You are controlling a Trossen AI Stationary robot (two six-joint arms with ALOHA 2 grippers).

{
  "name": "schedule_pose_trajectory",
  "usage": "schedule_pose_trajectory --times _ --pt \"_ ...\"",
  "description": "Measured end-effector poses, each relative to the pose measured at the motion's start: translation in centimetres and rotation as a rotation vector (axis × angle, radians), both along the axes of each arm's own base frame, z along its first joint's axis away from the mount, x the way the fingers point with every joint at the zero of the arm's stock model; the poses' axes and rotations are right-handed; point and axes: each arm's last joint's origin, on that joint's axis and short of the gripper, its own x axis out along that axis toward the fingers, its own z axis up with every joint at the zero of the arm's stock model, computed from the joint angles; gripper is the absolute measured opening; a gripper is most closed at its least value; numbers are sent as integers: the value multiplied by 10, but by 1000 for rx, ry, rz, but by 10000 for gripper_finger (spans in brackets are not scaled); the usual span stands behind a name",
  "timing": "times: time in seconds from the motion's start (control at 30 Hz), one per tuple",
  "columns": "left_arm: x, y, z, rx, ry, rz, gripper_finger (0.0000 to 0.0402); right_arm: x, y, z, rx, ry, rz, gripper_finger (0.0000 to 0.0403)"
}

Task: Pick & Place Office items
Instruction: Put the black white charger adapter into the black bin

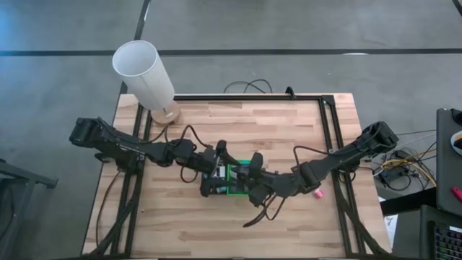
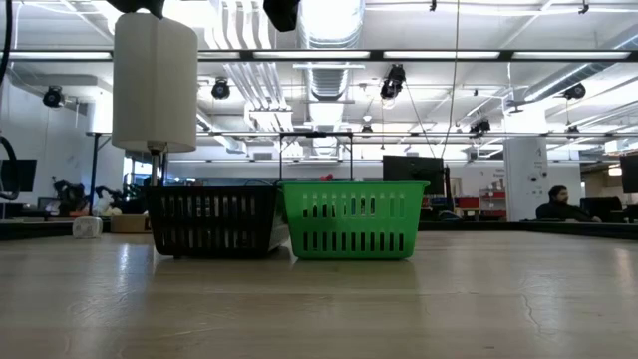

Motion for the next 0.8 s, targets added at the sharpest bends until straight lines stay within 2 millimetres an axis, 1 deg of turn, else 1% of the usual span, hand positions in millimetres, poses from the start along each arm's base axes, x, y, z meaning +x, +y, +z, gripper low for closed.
schedule_pose_trajectory --times 0.1,0.23,0.33,0.47,0.5,0.8 --pt "0 0 0 15 -4 4 324 1 -1 0 1 -4 -3 130" --pt "1 0 -1 29 -7 5 289 2 -2 3 2 -22 5 130" --pt "1 0 0 28 -13 8 243 3 -2 3 14 -28 34 130" --pt "1 0 1 25 -24 19 152 3 -2 4 14 -35 47 130" --pt "1 0 1 22 -25 18 136 3 -2 4 9 -33 46 130" --pt "1 0 -1 32 -2 23 136 3 -2 4 7 -30 43 130"
